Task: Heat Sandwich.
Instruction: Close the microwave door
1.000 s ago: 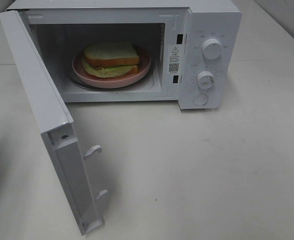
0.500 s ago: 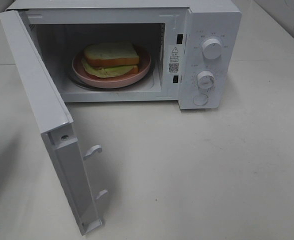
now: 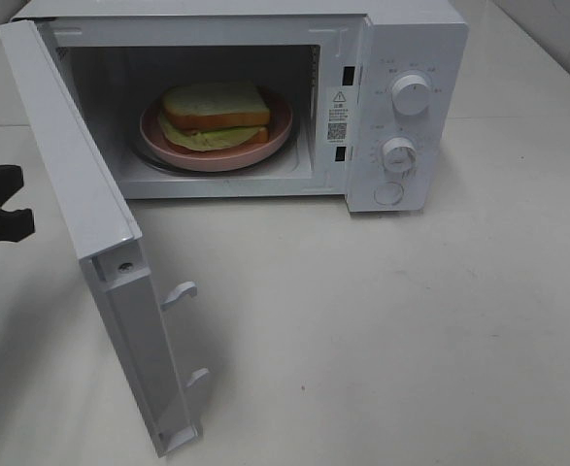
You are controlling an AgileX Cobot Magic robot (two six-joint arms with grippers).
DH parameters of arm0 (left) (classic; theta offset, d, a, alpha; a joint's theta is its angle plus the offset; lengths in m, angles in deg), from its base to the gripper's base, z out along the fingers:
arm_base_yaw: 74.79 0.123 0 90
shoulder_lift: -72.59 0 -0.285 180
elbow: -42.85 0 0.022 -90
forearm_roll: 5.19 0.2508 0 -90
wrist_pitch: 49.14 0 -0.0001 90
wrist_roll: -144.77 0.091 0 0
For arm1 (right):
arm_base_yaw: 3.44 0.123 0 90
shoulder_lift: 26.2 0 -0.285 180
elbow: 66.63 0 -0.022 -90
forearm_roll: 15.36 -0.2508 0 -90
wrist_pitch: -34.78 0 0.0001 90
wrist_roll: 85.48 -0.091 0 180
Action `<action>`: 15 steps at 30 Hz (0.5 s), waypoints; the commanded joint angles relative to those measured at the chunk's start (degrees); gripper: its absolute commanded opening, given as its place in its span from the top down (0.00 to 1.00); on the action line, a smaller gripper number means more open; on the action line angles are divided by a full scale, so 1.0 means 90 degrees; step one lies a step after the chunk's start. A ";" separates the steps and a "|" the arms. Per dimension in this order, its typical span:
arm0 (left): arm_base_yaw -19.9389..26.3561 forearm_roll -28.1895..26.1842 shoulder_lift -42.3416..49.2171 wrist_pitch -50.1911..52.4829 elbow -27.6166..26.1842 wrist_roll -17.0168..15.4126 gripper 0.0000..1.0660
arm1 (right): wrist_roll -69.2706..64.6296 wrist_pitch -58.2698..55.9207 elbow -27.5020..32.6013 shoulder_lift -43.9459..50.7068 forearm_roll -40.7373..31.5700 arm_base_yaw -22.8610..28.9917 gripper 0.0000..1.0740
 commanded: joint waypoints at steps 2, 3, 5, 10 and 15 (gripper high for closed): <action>-0.0331 -0.0108 -0.0070 0.0089 -0.0057 0.0000 1.00 | 0.0076 0.0102 0.0006 0.0191 0.0032 -0.0032 0.32; -0.0427 -0.0146 -0.0083 0.0089 -0.0057 0.0000 1.00 | 0.0076 0.0102 0.0006 0.0191 0.0032 -0.0032 0.32; -0.0688 -0.0248 -0.0108 0.0140 -0.0076 0.0006 1.00 | 0.0076 0.0102 0.0006 0.0191 0.0032 -0.0032 0.32; -0.1050 -0.0395 -0.0108 0.0166 -0.0191 0.0025 1.00 | 0.0076 0.0102 0.0006 0.0191 0.0032 -0.0032 0.32; -0.1381 -0.0586 -0.0108 0.0083 -0.0401 0.0025 1.00 | 0.0070 0.0102 0.0006 0.0191 0.0032 -0.0032 0.32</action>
